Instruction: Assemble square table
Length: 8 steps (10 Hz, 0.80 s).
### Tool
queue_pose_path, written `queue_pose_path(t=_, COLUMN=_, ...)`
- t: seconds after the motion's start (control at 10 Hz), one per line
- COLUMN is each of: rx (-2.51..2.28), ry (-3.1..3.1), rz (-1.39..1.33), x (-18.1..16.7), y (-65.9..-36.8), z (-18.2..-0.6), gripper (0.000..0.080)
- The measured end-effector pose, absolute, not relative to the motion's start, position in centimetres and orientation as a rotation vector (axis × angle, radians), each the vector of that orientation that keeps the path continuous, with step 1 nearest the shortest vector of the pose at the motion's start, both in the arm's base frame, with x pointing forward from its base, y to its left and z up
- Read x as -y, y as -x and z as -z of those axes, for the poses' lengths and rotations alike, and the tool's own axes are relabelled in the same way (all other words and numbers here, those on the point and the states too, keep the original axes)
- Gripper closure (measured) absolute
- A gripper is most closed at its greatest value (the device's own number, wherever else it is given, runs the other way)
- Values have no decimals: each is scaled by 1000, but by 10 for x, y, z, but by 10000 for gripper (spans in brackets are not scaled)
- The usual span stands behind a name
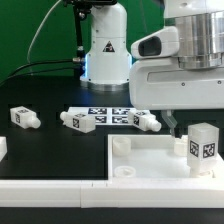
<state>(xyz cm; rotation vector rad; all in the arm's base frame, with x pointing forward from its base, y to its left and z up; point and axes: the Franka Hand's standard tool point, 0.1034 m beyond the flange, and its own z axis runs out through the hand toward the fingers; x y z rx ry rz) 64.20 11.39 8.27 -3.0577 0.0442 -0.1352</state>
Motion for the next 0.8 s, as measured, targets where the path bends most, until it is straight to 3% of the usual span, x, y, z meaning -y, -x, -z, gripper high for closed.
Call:
queue_pose_path(t=0.3, rx=245, ry=3068, rz=125, x=-118, y=-642, z=-83, gripper=151)
queue_pose_path(t=0.4, rx=190, ry=3070, rz=123, x=-118, y=-642, z=-82, gripper=238)
queue_pose_path(t=0.5, rx=183, ry=3071, rz=123, x=-118, y=-642, z=-82, gripper=238)
queue_pose_path(t=0.6, rx=73, ry=3072, rz=119, x=-118, y=-642, z=-82, gripper=452)
queue_pose_path(t=0.7, rx=-23, ry=3074, rz=116, x=-115, y=-642, z=-82, gripper=507)
queue_pose_path(t=0.8, rx=-220, ry=3064, rz=113, x=-113, y=-642, z=-81, gripper=507)
